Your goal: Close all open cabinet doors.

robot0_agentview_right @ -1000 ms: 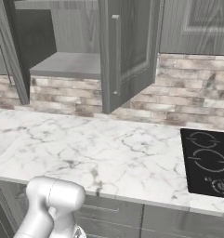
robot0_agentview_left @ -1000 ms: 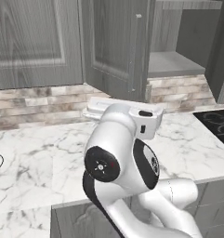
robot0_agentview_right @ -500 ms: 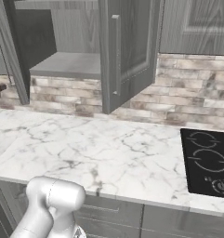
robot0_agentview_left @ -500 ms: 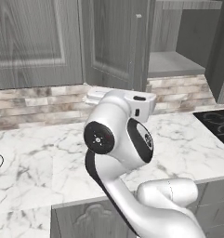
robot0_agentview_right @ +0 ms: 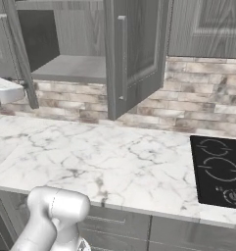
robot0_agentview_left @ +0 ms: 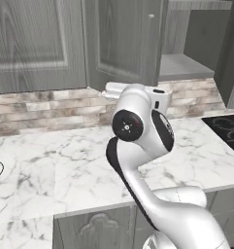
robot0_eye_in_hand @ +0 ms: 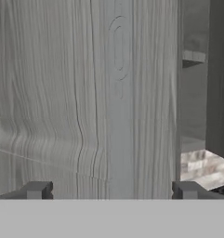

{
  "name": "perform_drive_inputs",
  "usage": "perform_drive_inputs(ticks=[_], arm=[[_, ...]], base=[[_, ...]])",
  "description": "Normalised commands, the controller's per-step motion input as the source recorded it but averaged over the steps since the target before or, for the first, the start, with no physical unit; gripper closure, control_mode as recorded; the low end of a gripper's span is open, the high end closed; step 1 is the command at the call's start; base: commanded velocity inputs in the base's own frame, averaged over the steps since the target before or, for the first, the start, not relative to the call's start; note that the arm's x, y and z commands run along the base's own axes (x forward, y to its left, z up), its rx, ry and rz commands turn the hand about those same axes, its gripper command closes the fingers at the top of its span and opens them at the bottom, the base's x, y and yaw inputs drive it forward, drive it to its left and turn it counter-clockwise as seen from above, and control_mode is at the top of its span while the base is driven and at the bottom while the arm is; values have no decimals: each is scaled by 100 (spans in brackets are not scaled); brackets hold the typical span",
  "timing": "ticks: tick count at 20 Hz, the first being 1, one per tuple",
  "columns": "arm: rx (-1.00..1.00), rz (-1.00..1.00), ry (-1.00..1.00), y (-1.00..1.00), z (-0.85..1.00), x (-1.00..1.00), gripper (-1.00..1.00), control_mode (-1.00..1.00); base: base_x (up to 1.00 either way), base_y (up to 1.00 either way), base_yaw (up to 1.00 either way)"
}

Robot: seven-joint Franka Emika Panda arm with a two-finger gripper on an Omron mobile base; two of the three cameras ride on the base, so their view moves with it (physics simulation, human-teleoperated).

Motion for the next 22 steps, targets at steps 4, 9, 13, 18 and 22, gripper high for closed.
perform_drive_inputs(ticks=[4,9,13,18,22], arm=[[0,8,0,-34,-2,66,-100,-100],[0,7,0,-36,-4,87,-100,-100],[0,6,0,-33,-1,94,-100,-100],[0,3,5,-24,0,92,-100,-100],[0,0,3,-4,0,70,-100,-100]], base=[[0,0,0],[0,0,0],[0,0,0],[0,0,0],[0,0,0]])
